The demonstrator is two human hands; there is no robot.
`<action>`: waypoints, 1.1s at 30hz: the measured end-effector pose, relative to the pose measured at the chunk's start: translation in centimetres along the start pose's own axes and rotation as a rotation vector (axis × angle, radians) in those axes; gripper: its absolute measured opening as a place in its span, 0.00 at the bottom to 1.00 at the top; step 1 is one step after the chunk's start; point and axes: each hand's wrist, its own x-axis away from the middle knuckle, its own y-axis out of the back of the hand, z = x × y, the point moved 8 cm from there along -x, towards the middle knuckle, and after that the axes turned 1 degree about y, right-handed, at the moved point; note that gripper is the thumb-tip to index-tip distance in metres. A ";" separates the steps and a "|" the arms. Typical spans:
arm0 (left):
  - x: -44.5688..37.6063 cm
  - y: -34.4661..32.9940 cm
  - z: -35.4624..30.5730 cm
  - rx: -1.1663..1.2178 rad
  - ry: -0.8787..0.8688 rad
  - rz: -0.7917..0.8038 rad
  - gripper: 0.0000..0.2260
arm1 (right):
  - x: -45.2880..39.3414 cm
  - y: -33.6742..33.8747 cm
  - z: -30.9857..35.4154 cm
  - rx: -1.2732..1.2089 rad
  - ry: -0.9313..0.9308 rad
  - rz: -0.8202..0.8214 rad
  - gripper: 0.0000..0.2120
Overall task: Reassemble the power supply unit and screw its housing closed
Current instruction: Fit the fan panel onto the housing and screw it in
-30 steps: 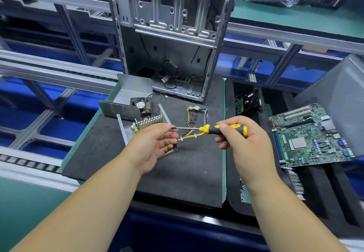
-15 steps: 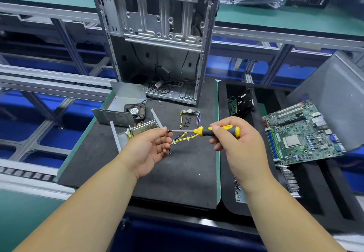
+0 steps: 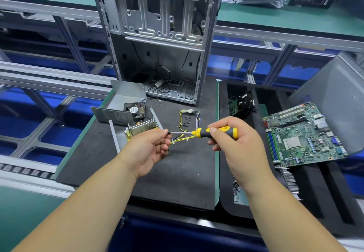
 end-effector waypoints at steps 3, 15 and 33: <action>0.1 0.3 0.2 -0.028 -0.008 -0.025 0.09 | 0.2 -0.4 0.2 0.028 -0.008 0.027 0.05; 0.7 2.0 -0.3 -0.360 -0.333 -0.103 0.12 | -0.4 -1.1 -2.4 -0.057 -0.102 0.055 0.05; -0.7 4.8 4.3 -1.426 -0.707 -0.631 0.36 | -0.9 -3.6 -5.7 0.520 0.040 0.162 0.05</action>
